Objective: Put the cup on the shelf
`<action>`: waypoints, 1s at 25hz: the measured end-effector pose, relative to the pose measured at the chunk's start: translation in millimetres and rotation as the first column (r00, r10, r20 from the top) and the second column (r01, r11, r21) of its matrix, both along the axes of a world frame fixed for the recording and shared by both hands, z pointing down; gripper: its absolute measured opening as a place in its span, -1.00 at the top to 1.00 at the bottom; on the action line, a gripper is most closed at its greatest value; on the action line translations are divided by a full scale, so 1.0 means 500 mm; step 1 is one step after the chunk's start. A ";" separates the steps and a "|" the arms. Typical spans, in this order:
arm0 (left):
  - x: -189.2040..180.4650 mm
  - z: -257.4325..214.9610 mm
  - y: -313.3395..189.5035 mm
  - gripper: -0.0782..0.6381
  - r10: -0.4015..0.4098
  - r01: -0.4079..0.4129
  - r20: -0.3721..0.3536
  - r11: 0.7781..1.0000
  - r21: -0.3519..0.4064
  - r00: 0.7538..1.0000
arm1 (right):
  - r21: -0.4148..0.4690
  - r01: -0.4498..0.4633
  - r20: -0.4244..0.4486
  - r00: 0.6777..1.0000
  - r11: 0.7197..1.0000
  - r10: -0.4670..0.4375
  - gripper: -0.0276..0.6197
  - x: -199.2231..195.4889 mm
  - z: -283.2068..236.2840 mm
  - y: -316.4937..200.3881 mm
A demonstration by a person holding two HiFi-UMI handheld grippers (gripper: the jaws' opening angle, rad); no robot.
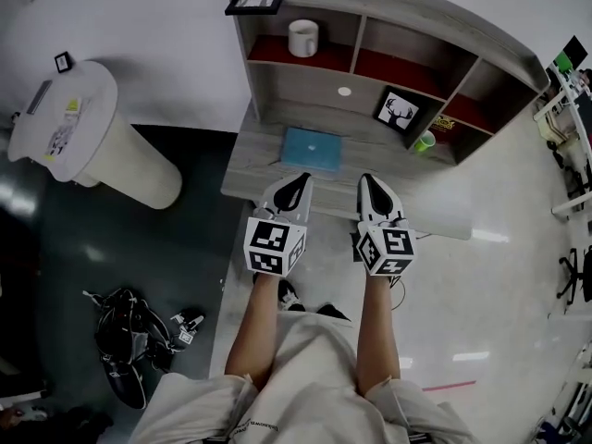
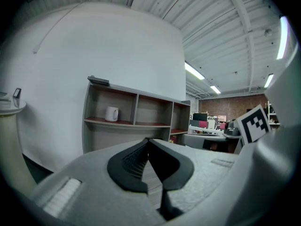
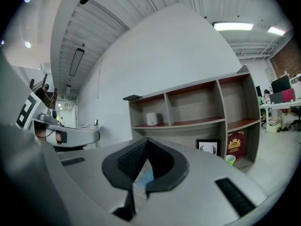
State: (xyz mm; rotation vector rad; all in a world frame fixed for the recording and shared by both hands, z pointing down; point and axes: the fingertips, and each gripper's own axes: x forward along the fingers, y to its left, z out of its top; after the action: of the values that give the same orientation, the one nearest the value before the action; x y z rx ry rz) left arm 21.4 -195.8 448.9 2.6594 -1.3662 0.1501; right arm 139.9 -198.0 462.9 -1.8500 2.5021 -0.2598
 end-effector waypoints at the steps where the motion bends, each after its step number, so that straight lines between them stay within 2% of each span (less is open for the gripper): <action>1: 0.003 -0.005 0.006 0.76 -0.006 0.006 0.002 1.000 0.001 1.000 | 0.002 0.003 0.004 1.000 1.000 -0.003 0.87 0.004 -0.007 0.004; 8: 0.031 -0.012 0.057 0.76 -0.040 0.040 0.011 0.999 0.005 0.999 | 0.007 0.039 -0.008 0.999 0.999 -0.039 0.87 0.032 -0.018 0.063; 13: 0.053 0.014 0.092 0.75 -0.072 0.073 0.063 0.997 -0.008 0.995 | 0.008 0.024 -0.011 1.000 1.000 -0.024 0.87 0.075 -0.005 0.115; 17: 0.075 0.018 0.119 0.75 -0.061 0.061 0.066 0.998 -0.007 0.996 | -0.011 -0.013 -0.044 0.999 1.000 0.012 0.87 0.113 0.012 0.145; 25: 0.077 0.021 0.160 0.75 -0.065 0.065 0.063 0.998 0.002 0.996 | -0.022 -0.011 0.013 1.000 1.000 0.011 0.87 0.134 0.016 0.183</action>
State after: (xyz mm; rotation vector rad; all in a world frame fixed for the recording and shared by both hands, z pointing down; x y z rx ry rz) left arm 60.0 -115.9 459.6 2.6273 -1.4696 0.2282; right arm 206.8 -106.7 471.0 -1.8633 2.4897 -0.2994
